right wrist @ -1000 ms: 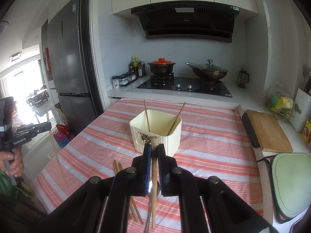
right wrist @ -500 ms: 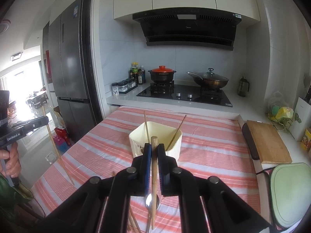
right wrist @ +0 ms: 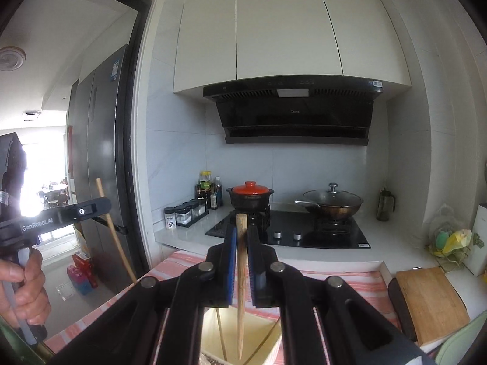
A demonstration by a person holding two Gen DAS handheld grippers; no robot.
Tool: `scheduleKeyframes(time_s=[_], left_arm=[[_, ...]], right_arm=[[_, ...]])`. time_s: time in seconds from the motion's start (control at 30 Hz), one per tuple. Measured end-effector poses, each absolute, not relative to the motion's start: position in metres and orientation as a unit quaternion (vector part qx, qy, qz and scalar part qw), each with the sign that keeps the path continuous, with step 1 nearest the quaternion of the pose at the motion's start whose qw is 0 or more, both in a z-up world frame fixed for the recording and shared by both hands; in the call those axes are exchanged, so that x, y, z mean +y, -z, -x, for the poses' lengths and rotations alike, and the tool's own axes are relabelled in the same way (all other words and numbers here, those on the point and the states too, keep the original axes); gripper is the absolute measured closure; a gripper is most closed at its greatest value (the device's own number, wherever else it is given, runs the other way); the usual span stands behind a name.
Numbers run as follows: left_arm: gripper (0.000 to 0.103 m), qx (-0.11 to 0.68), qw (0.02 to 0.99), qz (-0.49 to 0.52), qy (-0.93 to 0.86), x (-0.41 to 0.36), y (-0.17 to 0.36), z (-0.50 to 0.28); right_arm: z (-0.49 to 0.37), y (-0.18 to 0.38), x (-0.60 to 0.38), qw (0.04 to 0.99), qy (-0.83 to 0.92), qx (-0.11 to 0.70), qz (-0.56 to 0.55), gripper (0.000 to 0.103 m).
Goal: Organize utensils
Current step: 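Lower both chopsticks into the cream holder and open both tools, then pull both tools back from the holder toward the remaining utensils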
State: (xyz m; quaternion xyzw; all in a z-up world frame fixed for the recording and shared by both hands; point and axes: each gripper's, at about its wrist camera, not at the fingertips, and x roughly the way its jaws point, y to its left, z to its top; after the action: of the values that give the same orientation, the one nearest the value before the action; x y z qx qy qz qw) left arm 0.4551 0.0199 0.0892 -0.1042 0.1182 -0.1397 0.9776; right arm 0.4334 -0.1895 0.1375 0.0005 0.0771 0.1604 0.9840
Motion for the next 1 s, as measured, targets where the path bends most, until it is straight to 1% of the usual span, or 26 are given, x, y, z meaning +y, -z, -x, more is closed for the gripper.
scheduleKeyframes(time_s=[0.1,0.23,0.43,0.47,0.5,0.53,0.57,0.6,0.63,0.67,0.77,0.83,0.9,1.0], left_arm=[[0.098,0.158,0.971,0.114,0.137,0.008,-0.065,-0.495],[0.098,0.222,0.959,0.114,0.131,-0.005,-0.024,-0.538],[0.097,0.283,0.948,0.09,0.114,-0.024,0.029,-0.564],[0.091,0.29,0.947,0.087,0.111,-0.026,0.034,-0.565],[0.085,0.296,0.945,0.085,0.113,-0.026,0.037,-0.564],[0.071,0.3,0.944,0.081,0.114,-0.026,0.038,-0.56],[0.056,0.299,0.944,0.076,0.113,-0.025,0.038,-0.555],[0.048,0.297,0.946,0.068,0.112,-0.022,0.036,-0.549],[0.037,0.294,0.948,0.058,0.11,-0.019,0.033,-0.539],[0.033,0.293,0.949,0.047,0.109,-0.015,0.032,-0.529],[0.027,0.312,0.944,0.012,0.11,0.002,0.032,-0.494],[0.025,0.332,0.937,-0.01,0.104,0.016,0.04,-0.465],[0.025,0.351,0.931,-0.027,0.096,0.029,0.053,-0.431],[0.022,0.369,0.925,-0.032,0.085,0.048,0.082,-0.374]], right_arm=[[-0.47,-0.116,-0.186,0.982,-0.161,0.102,-0.008,0.096],[-0.517,-0.074,-0.186,0.969,-0.173,0.176,-0.025,0.096],[-0.559,-0.02,-0.176,0.946,-0.187,0.265,-0.014,0.095],[-0.563,-0.013,-0.175,0.943,-0.188,0.276,-0.012,0.095],[-0.566,-0.01,-0.174,0.941,-0.184,0.283,-0.009,0.09],[-0.565,-0.009,-0.174,0.943,-0.179,0.282,-0.009,0.085],[-0.563,-0.011,-0.177,0.945,-0.176,0.276,-0.013,0.074],[-0.557,-0.016,-0.182,0.947,-0.175,0.267,-0.023,0.062],[-0.549,-0.02,-0.187,0.95,-0.173,0.259,-0.033,0.059],[-0.542,-0.026,-0.192,0.951,-0.171,0.253,-0.039,0.058],[-0.51,-0.038,-0.207,0.954,-0.159,0.251,-0.023,0.058],[-0.482,-0.038,-0.218,0.953,-0.155,0.259,0.001,0.058],[-0.449,-0.032,-0.231,0.949,-0.154,0.272,0.026,0.058],[-0.392,-0.01,-0.249,0.945,-0.136,0.29,0.062,0.058]])
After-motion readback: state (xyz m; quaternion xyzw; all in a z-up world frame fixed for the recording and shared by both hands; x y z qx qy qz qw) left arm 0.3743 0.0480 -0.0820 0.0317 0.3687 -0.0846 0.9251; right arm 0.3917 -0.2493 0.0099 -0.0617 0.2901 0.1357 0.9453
